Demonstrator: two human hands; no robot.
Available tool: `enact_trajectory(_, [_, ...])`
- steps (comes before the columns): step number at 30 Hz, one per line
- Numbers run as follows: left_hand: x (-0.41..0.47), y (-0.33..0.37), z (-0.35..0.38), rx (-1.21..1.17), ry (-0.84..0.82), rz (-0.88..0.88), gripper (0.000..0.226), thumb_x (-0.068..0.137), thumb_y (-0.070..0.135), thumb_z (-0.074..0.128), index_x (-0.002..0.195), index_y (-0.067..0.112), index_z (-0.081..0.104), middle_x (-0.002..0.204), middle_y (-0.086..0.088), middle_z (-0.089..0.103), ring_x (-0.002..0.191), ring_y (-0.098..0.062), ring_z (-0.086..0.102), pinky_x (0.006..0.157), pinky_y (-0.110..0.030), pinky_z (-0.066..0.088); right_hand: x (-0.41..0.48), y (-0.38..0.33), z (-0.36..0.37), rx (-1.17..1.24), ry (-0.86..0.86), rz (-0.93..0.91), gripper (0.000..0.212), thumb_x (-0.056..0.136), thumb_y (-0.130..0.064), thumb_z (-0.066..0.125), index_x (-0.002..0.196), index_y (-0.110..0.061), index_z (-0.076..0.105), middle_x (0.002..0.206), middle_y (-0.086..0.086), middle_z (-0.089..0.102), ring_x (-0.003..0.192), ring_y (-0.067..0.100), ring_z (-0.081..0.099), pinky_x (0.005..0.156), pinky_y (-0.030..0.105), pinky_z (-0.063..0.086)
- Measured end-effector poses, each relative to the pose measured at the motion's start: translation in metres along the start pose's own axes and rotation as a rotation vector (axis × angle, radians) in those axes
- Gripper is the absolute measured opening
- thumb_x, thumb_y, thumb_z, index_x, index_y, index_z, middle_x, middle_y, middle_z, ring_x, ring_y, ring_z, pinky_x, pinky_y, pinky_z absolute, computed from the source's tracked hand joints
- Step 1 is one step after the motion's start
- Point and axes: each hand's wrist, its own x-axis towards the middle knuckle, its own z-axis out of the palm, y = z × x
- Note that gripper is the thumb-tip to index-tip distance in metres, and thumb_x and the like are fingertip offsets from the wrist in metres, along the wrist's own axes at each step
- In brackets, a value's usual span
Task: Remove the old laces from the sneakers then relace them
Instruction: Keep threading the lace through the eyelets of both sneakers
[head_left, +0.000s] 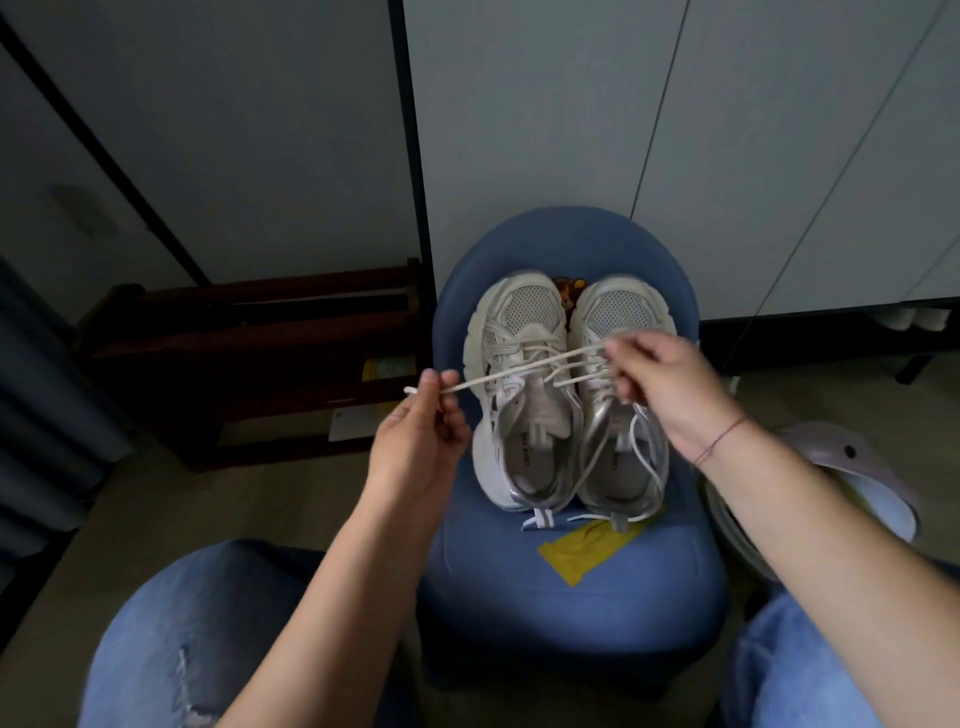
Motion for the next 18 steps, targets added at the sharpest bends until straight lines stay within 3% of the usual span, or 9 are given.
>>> enact_trajectory(2, [0.003,0.002,-0.001,-0.035,0.028,0.0,0.027,0.103,0.017,0.047,0.086,0.006,0.065,0.06,0.004,0.057,0.048,0.0,0.051,0.048,-0.01,0.044,0.005,0.0,-0.007,0.208,0.124,0.155,0.018,0.097,-0.01,0.05,0.084,-0.01,0.061,0.069,0.002,0.054,0.046,0.003,0.044,0.046,0.016,0.038])
enact_trajectory(4, [0.0,-0.002,0.002,0.003,0.018,0.005,0.026,0.103,0.015,0.047,0.088,0.005,0.065,0.061,0.003,0.056,0.05,0.0,0.051,0.05,-0.01,0.044,0.007,0.004,-0.008,0.012,0.215,0.114,0.013,0.096,-0.009,0.052,0.089,-0.011,0.063,0.078,0.003,0.058,0.05,0.004,0.049,0.05,0.018,0.042])
enact_trajectory(6, [-0.005,-0.011,0.008,0.078,-0.031,0.011,0.026,0.103,0.015,0.046,0.09,0.004,0.066,0.06,0.003,0.055,0.052,0.0,0.048,0.052,-0.01,0.043,-0.002,-0.004,0.001,-0.277,0.239,-0.131,0.015,0.092,-0.009,0.056,0.097,-0.021,0.063,0.099,0.001,0.063,0.065,0.01,0.056,0.067,0.023,0.047])
enact_trajectory(8, [-0.012,-0.02,0.014,0.174,-0.106,0.019,0.027,0.102,0.015,0.046,0.091,0.004,0.068,0.063,0.002,0.055,0.055,-0.002,0.049,0.056,-0.012,0.044,-0.019,-0.016,0.019,-0.373,0.024,-0.34,0.028,0.09,-0.01,0.058,0.115,-0.023,0.059,0.109,-0.004,0.063,0.07,0.012,0.06,0.072,0.019,0.047])
enact_trajectory(10, [-0.018,-0.026,0.018,0.248,-0.18,0.015,0.026,0.102,0.014,0.047,0.094,0.004,0.07,0.072,-0.005,0.064,0.063,-0.007,0.059,0.065,-0.017,0.05,-0.037,-0.022,0.039,-0.432,-0.254,-0.391,0.038,0.09,-0.012,0.059,0.127,-0.022,0.055,0.09,-0.016,0.062,0.069,0.003,0.059,0.07,0.012,0.045])
enact_trajectory(11, [-0.021,-0.027,0.019,0.269,-0.196,0.012,0.026,0.101,0.014,0.049,0.094,0.004,0.071,0.079,-0.009,0.069,0.07,-0.01,0.065,0.069,-0.02,0.053,-0.041,-0.02,0.045,-0.491,-0.313,-0.409,0.039,0.089,-0.013,0.061,0.127,-0.021,0.056,0.082,-0.02,0.058,0.071,-0.001,0.057,0.071,0.008,0.042])
enact_trajectory(13, [-0.022,-0.027,0.019,0.306,-0.176,0.033,0.021,0.097,0.013,0.055,0.089,0.007,0.073,0.085,-0.011,0.073,0.075,-0.013,0.069,0.072,-0.023,0.055,-0.039,-0.014,0.046,-0.561,-0.279,-0.435,0.033,0.086,-0.015,0.065,0.119,-0.019,0.062,0.087,-0.021,0.058,0.077,-0.005,0.054,0.075,0.007,0.04])
enact_trajectory(18, [-0.02,-0.025,0.022,0.301,-0.109,0.073,0.01,0.09,0.001,0.062,0.087,0.007,0.069,0.065,-0.001,0.07,0.056,-0.005,0.062,0.059,-0.014,0.051,-0.021,-0.008,0.022,-0.508,-0.177,-0.386,0.009,0.081,-0.014,0.074,0.085,-0.022,0.072,0.077,-0.016,0.065,0.077,-0.005,0.059,0.068,0.009,0.041])
